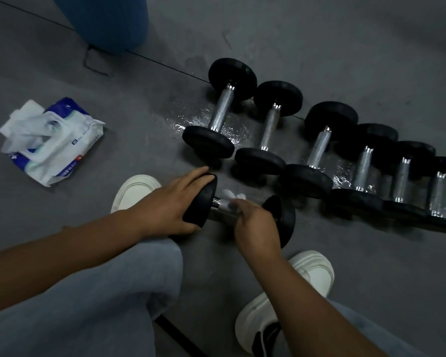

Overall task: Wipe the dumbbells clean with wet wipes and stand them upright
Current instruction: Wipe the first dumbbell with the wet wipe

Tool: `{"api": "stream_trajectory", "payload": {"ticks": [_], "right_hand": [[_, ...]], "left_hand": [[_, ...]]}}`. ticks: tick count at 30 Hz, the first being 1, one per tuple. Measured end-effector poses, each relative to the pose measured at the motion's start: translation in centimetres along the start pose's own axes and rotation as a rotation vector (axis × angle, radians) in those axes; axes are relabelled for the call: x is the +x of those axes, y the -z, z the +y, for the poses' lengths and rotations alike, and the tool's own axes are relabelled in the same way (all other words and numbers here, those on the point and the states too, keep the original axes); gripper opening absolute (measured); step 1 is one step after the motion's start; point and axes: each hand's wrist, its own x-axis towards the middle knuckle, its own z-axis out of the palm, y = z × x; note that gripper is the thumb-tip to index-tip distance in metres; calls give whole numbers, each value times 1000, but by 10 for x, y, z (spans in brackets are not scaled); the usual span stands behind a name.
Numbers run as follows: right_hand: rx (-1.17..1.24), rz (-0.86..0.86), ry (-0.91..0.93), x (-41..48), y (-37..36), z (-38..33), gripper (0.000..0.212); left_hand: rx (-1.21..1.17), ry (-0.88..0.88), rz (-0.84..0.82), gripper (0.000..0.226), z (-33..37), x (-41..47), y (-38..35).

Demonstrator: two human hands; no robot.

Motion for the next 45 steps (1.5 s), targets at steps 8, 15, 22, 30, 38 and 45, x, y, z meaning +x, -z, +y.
{"api": "stream_trajectory", "payload": {"ticks": [8, 15, 22, 30, 38, 45], "right_hand": [[-5, 33, 57, 4, 6, -14, 47], [67, -94, 34, 2, 0, -33, 35], [179, -115, -135, 2, 0, -24, 44], [328, 26, -164, -14, -4, -17, 41], [396, -7, -270, -14, -3, -11, 38], [569, -68, -363, -22, -7, -15, 34]], "left_hand": [[-37, 0, 5, 114, -4, 2, -1], [-30, -9, 8, 113, -3, 6, 2], [15, -27, -11, 113, -5, 5, 0], [-129, -13, 76, 87, -1, 3, 6], [-99, 6, 67, 84, 5, -2, 6], [-204, 188, -176, 114, 0, -6, 3]]}}
